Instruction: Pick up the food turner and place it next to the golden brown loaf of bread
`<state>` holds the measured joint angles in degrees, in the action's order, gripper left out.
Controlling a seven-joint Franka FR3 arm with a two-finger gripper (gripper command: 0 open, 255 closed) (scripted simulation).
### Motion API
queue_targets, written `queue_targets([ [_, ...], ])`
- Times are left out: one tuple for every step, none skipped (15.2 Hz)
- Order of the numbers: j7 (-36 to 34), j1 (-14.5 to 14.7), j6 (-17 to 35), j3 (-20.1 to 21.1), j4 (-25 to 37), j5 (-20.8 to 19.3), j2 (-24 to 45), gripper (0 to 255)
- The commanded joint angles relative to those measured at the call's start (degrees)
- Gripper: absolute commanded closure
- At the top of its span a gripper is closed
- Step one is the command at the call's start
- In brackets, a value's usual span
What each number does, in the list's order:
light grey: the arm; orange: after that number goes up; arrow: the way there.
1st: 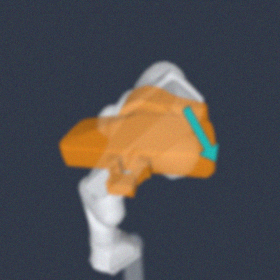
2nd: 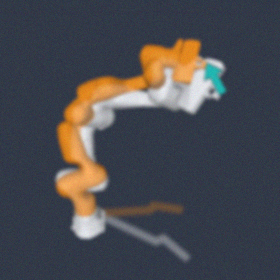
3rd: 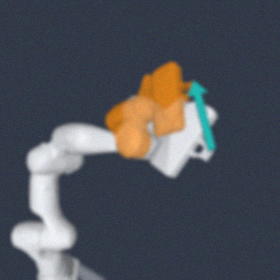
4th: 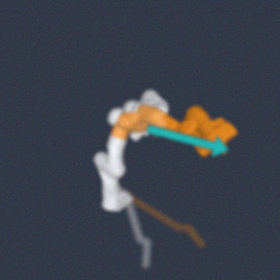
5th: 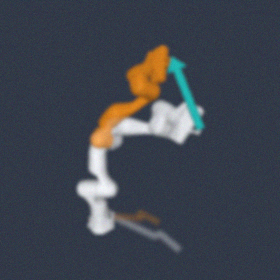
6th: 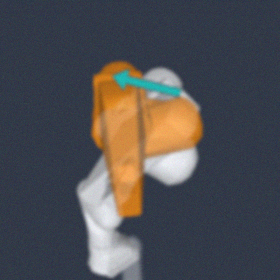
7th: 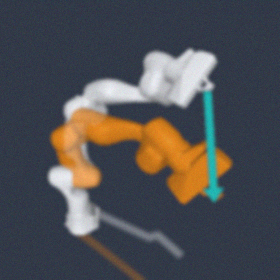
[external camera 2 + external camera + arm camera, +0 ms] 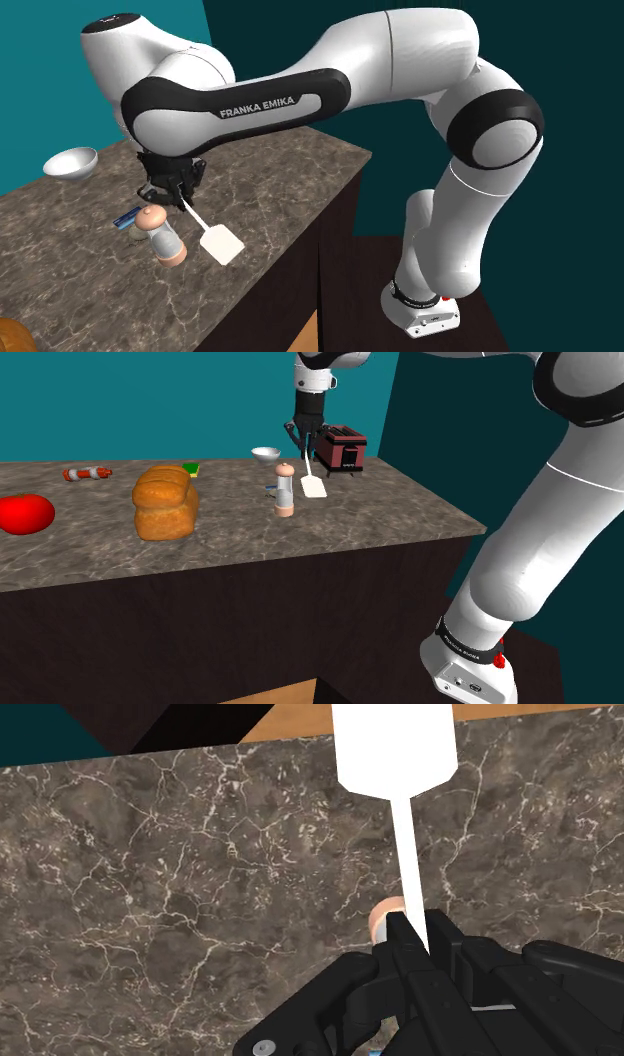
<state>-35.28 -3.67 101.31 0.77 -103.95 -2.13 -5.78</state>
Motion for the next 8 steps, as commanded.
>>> queue_targets([
  [-2.29,0.97,-0.28,1.22,2.42,-0.06,2.23,255],
  [-3.52,1.52,-0.54,1.89,3.78,-0.14,3.38,255],
  [-4.74,2.1,-0.83,2.53,5.21,-0.25,4.58,255],
  [-5.96,2.68,-1.14,3.16,6.73,-0.38,5.83,255],
  [-7.16,3.28,-1.5,3.76,8.34,-0.54,7.14,255],
  [-8.35,3.9,-1.89,4.33,10.04,-0.74,8.51,255],
  [-9.54,4.53,-2.33,4.88,11.84,-0.96,9.94,255],
  [-10.7,5.19,-2.81,5.4,13.74,-1.21,11.42,255],
])
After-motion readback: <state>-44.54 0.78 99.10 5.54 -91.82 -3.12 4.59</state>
